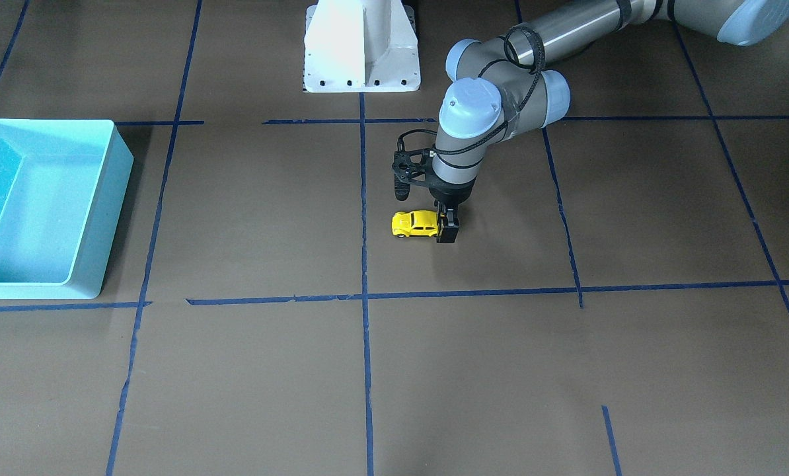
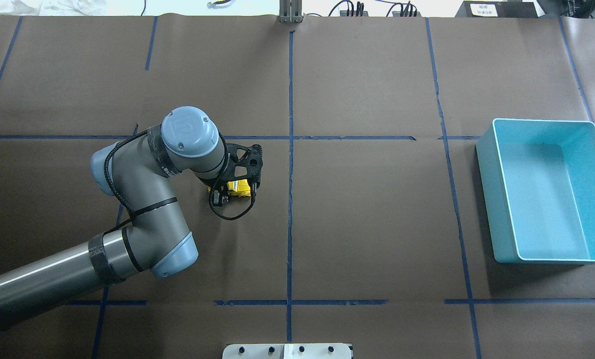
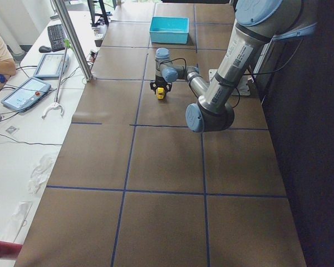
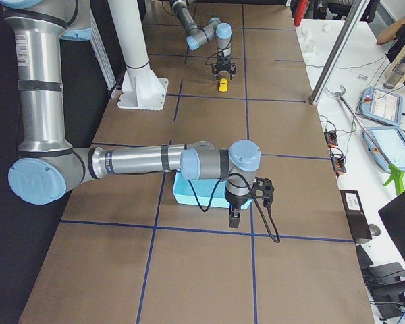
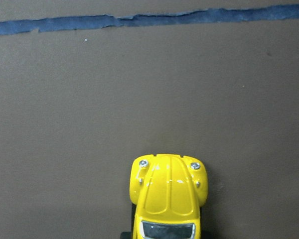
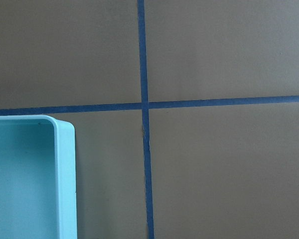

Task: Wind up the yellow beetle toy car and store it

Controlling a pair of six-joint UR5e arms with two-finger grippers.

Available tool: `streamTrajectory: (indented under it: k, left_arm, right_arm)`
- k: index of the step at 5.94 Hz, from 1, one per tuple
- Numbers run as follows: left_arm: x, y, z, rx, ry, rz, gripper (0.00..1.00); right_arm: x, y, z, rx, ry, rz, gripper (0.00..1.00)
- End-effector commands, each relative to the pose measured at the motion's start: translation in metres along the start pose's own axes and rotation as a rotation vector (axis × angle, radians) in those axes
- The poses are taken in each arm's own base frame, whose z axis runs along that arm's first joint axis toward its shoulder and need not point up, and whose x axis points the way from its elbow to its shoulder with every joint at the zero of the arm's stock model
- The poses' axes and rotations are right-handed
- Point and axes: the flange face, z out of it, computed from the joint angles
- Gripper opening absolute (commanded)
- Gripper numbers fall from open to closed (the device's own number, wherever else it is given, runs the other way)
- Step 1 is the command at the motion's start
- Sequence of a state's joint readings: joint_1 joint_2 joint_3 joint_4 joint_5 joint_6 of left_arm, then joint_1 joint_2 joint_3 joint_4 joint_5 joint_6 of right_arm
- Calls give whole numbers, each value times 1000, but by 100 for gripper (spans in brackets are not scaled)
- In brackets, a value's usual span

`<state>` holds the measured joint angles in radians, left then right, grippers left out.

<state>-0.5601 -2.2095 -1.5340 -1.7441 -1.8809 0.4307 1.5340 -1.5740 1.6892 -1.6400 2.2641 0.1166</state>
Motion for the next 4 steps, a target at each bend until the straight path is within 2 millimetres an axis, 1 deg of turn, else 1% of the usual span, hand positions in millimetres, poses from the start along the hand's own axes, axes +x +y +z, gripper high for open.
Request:
streamTrajectory:
  k: [1,2,3,4]
  left_arm:
    - [-2,4,-2,1,-4,-3,100]
    - [-2,4,-2,1,-3,3,100]
    - [-2,4,-2,0,-5,4,100]
    - [-2,5,-3,0,-5,3,100]
  right_arm:
    - [1,1,1,-1,0,1,100]
    - [1,1,1,-2,0,2,100]
    - [3,5,0,-3,0,3,100]
    - [14,11,1,-5,-2,27,100]
